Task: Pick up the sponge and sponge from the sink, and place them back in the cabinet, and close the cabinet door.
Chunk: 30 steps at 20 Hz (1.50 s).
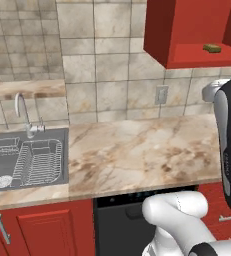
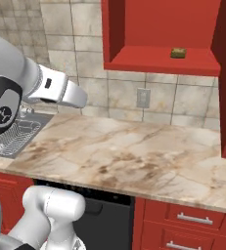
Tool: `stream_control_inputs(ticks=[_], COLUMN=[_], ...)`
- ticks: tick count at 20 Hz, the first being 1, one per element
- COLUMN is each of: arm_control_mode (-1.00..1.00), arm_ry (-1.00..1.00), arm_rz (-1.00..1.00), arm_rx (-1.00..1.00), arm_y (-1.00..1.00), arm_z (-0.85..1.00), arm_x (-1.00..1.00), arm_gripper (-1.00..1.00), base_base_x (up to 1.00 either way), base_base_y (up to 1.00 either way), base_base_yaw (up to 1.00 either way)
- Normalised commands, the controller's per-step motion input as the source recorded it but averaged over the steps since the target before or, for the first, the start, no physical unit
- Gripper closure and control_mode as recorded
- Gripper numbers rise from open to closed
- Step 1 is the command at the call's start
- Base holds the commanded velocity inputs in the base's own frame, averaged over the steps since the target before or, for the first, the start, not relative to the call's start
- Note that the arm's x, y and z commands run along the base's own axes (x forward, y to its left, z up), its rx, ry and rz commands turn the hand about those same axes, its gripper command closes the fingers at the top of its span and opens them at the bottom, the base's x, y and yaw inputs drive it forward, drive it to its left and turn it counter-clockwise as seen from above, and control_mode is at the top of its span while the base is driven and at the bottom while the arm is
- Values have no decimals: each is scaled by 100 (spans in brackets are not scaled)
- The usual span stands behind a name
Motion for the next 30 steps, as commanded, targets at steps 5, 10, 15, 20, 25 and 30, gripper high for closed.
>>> stream_control_inputs(ticks=[5,10,15,20,25,30], arm_control_mode=[100,100,100,100,100,100], arm_ry=[0,0,0,0,0,0], arm_rz=[0,0,0,0,0,0], arm_rx=[0,0,0,0,0,0], arm_y=[0,0,0,0,0,0], arm_z=[0,0,0,0,0,0], arm_x=[0,0,0,0,0,0], arm_gripper=[-100,-100,-100,-100,-100,-100], base_base_x=[-22,-7,0,0,0,0], base_base_y=[95,92,80,66,59,56], base_base_yaw=[0,0,0,0,0,0])
